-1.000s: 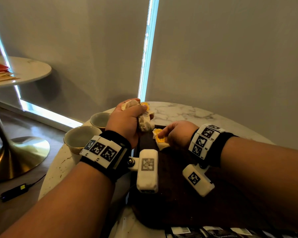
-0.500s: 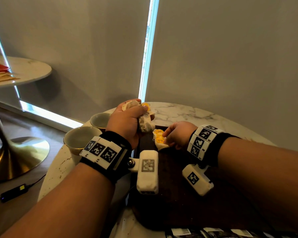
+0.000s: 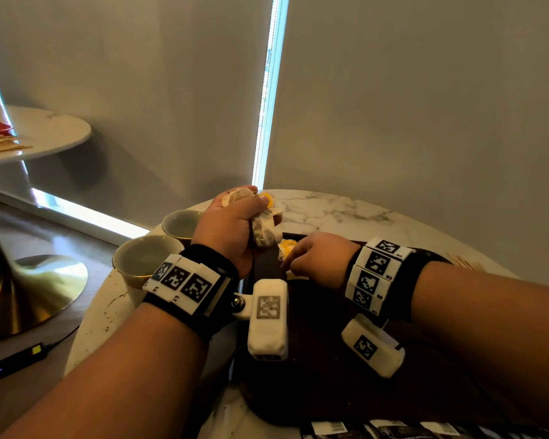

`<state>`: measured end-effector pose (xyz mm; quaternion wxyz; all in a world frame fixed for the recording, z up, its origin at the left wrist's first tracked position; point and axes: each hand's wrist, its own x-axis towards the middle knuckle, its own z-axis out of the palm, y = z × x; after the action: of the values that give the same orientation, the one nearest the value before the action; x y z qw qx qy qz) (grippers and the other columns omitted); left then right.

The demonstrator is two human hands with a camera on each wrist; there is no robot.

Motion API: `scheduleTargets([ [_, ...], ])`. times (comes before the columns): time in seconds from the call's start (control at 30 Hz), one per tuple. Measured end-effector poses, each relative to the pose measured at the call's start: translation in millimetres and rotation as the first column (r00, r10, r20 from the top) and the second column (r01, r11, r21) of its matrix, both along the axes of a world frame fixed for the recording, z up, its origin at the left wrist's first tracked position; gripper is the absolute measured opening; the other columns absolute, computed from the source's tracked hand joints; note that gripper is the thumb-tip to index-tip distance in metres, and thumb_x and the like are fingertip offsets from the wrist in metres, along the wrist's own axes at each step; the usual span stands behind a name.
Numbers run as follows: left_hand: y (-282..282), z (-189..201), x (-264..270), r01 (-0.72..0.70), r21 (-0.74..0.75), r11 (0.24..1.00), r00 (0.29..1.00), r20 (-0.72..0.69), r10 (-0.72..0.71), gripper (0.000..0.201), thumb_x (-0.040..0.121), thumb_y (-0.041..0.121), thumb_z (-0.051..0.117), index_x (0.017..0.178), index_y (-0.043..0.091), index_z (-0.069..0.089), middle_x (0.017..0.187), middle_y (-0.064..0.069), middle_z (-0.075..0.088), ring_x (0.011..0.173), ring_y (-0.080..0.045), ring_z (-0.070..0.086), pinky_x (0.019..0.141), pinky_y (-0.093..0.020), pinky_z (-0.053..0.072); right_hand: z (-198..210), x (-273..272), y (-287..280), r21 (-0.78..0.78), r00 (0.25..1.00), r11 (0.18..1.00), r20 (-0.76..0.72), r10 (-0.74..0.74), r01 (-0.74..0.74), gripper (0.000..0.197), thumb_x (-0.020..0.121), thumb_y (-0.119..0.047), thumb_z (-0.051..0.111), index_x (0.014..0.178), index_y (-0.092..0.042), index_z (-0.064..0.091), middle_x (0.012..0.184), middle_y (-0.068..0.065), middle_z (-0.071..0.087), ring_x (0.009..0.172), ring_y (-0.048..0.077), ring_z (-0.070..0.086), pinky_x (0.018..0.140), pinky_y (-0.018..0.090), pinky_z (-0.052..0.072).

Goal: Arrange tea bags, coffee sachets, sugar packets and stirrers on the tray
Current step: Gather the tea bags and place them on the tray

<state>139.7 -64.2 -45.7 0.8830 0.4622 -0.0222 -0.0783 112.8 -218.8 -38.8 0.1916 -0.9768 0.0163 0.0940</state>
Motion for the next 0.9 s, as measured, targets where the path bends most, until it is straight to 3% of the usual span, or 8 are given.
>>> scheduleTargets([
  [0.13,-1.9,0.5,-2.4,0.007,0.005,1.0,1.0,0.008,-0.007,0.019,0.096,0.007,0.061,0.112,0.018,0.059,0.102,-0.016,0.068,0.072,-0.022,0.075,0.053,-0.036,0.058,1.8,-1.1,0.2,0.031,1.0,0.999,0.026,0.013,-0.014,0.022,0.095,-0.022,0.058,0.108,-0.027,0.075,0.093,-0.011,0.066,0.081,0.005,0.057,0.067,0.02,0.045],
  [0.2,-2.2,2.1,-4.5,0.005,-0.004,1.0,1.0,0.002,-0.005,0.014,0.098,0.009,0.06,0.109,0.017,0.059,0.099,-0.015,0.068,0.069,-0.02,0.075,0.051,-0.034,0.057,2.8,0.0,-1.8,0.165,0.991,0.986,0.134,-0.026,0.003,0.02,0.094,-0.017,0.057,0.094,-0.029,0.073,0.083,-0.01,0.065,0.071,0.005,0.057,0.064,0.022,0.045],
  [0.3,-1.9,2.1,-3.4,-0.001,-0.01,1.0,1.0,-0.006,0.001,0.01,0.099,0.014,0.061,0.108,0.017,0.059,0.099,-0.015,0.068,0.07,-0.02,0.076,0.051,-0.033,0.057,6.9,0.3,-2.6,0.473,0.92,0.881,0.347,-0.181,-0.006,0.012,0.095,-0.025,0.06,0.086,-0.029,0.067,0.086,-0.003,0.07,0.079,0.016,0.066,0.072,0.034,0.055],
  [0.4,-2.6,1.3,-3.3,-0.024,0.002,1.0,1.0,-0.014,0.024,0.01,0.099,0.017,0.061,0.108,0.017,0.058,0.103,-0.017,0.068,0.077,-0.024,0.077,0.057,-0.037,0.06,17.1,-8.3,3.8,0.619,0.892,0.778,0.406,-0.197,-0.11,0.013,0.093,-0.038,0.064,0.097,-0.025,0.062,0.083,-0.003,0.065,0.07,0.007,0.062,0.059,0.019,0.049],
  [0.53,0.6,-3.3,3.4,-0.065,0.135,0.989,0.998,0.001,0.066,0.027,0.098,0.032,0.062,0.121,0.018,0.057,0.113,-0.014,0.069,0.086,-0.024,0.075,0.067,-0.036,0.062,24.5,-19.2,10.4,0.456,0.877,0.854,0.48,0.003,-0.253,0.048,0.067,-0.042,0.087,0.104,-0.031,0.059,0.09,-0.007,0.062,0.077,0.007,0.06,0.061,0.012,0.048],
  [0.63,0.5,-3.2,4.3,-0.071,0.111,0.991,0.997,-0.025,0.074,0.038,0.094,0.036,0.067,0.126,0.019,0.056,0.115,-0.014,0.07,0.098,-0.03,0.073,0.084,-0.048,0.061,24.0,-18.5,15.8,0.298,0.859,0.901,0.494,0.136,-0.315,0.038,0.069,-0.03,0.09,0.093,-0.035,0.062,0.087,-0.008,0.066,0.078,0.009,0.062,0.063,0.012,0.048],
  [0.77,-0.9,-0.7,2.4,0.003,-0.009,1.0,0.998,-0.064,-0.003,0.048,0.09,0.028,0.073,0.132,0.015,0.054,0.123,-0.022,0.064,0.103,-0.043,0.07,0.075,-0.05,0.061,21.4,-14.9,13.8,0.32,0.852,0.902,0.515,0.092,-0.291,0.024,0.076,-0.02,0.085,0.088,-0.032,0.069,0.082,-0.006,0.07,0.078,0.009,0.064,0.063,0.009,0.047],
  [0.9,-0.2,-4.8,8.3,-0.016,-0.021,1.0,0.998,-0.063,0.014,0.045,0.091,0.016,0.068,0.134,0.015,0.053,0.121,-0.024,0.064,0.099,-0.041,0.071,0.064,-0.041,0.059,21.7,-14.7,9.8,0.339,0.856,0.903,0.513,0.058,-0.265,0.025,0.074,-0.022,0.086,0.082,-0.035,0.067,0.079,-0.009,0.068,0.071,0.0,0.062,0.06,0.008,0.044],
])
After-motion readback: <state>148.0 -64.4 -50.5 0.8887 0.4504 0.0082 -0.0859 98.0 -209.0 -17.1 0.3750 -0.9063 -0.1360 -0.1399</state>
